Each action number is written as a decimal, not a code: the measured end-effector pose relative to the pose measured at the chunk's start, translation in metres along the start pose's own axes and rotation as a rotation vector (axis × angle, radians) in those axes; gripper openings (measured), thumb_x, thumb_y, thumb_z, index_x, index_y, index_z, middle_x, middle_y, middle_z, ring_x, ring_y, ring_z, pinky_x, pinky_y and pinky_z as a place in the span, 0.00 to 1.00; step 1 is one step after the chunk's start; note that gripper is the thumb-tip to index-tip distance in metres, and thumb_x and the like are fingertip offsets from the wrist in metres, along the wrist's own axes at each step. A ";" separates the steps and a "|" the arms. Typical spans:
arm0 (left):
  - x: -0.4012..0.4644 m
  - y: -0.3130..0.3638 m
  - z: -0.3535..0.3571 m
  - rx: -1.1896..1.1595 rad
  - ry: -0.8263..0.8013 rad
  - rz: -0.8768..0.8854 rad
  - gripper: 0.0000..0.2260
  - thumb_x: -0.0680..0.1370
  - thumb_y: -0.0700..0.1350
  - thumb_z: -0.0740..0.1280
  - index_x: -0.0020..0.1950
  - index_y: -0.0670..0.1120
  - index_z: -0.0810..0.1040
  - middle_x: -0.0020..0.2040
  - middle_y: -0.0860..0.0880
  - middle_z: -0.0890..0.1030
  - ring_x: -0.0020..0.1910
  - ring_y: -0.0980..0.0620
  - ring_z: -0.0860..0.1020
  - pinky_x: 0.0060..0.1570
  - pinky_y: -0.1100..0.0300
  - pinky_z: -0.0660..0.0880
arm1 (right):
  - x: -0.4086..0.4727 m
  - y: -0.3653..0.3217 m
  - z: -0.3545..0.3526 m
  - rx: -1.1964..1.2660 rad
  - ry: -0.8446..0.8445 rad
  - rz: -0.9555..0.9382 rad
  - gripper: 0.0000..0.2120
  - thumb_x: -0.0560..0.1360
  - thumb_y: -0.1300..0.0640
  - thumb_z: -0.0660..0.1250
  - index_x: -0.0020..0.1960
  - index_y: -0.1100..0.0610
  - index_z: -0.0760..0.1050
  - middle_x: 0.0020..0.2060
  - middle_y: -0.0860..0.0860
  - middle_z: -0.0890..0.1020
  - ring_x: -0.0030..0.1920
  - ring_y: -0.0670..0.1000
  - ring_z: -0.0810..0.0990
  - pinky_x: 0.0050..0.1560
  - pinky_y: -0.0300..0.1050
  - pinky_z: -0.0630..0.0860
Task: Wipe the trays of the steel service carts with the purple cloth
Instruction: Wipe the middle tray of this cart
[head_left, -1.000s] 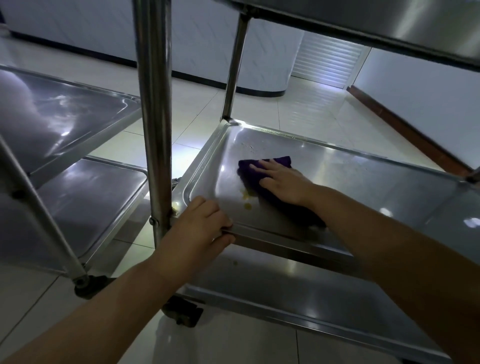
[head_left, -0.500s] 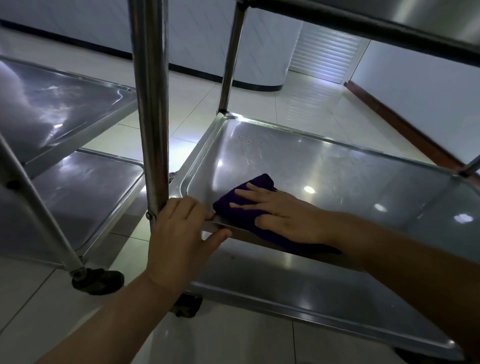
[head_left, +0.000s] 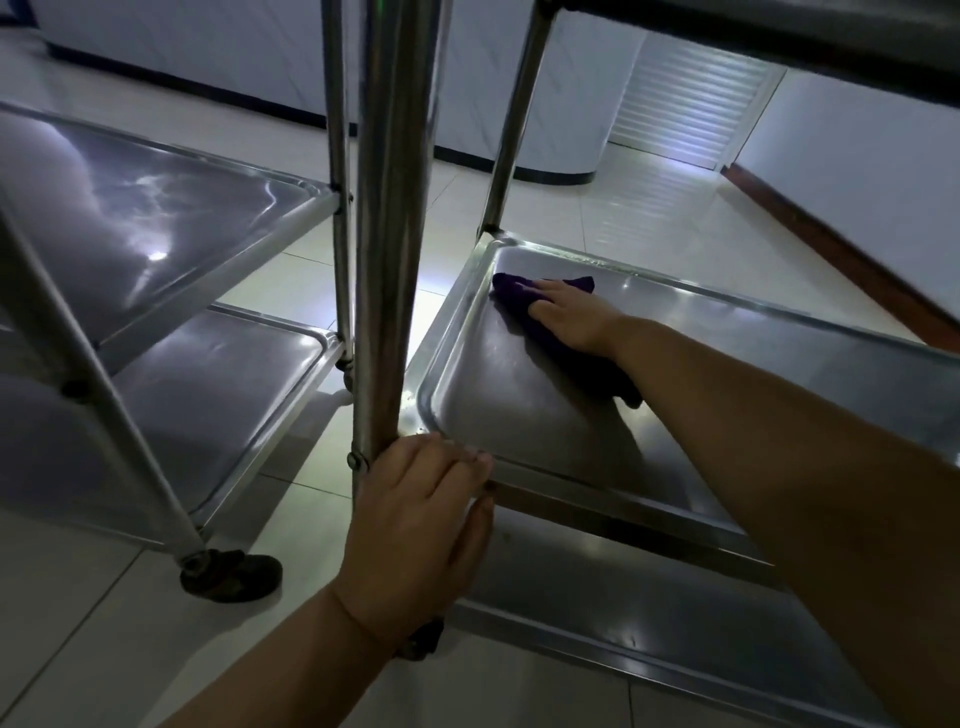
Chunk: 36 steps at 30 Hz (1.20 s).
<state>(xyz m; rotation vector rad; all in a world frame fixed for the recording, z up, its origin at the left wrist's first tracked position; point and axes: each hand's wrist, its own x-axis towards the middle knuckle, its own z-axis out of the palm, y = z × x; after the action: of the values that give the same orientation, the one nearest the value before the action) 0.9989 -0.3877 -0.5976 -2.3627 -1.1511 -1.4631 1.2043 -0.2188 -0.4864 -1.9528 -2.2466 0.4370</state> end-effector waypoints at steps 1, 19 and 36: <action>0.000 -0.001 -0.001 -0.027 0.005 0.011 0.10 0.76 0.45 0.63 0.55 0.45 0.77 0.49 0.46 0.81 0.52 0.50 0.73 0.57 0.60 0.66 | 0.006 0.000 0.000 -0.016 0.016 0.013 0.22 0.82 0.51 0.51 0.76 0.47 0.60 0.74 0.49 0.65 0.69 0.51 0.66 0.67 0.46 0.60; 0.001 0.000 -0.010 0.068 0.111 0.075 0.09 0.76 0.42 0.66 0.43 0.40 0.84 0.45 0.47 0.79 0.45 0.52 0.72 0.53 0.66 0.68 | -0.124 -0.035 0.037 -0.146 -0.192 -0.459 0.22 0.83 0.51 0.51 0.76 0.39 0.53 0.78 0.42 0.51 0.75 0.41 0.42 0.75 0.47 0.42; -0.002 -0.013 0.004 0.122 0.152 0.056 0.08 0.75 0.44 0.66 0.45 0.43 0.84 0.38 0.47 0.81 0.43 0.51 0.72 0.47 0.57 0.70 | -0.014 -0.046 0.020 -0.010 -0.036 -0.199 0.21 0.83 0.51 0.51 0.75 0.46 0.61 0.74 0.49 0.65 0.72 0.52 0.64 0.70 0.49 0.58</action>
<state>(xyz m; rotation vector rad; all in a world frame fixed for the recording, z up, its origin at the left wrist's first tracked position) 0.9923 -0.3779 -0.6045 -2.1446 -1.0954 -1.4805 1.1570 -0.2405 -0.4904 -1.7151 -2.4390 0.4386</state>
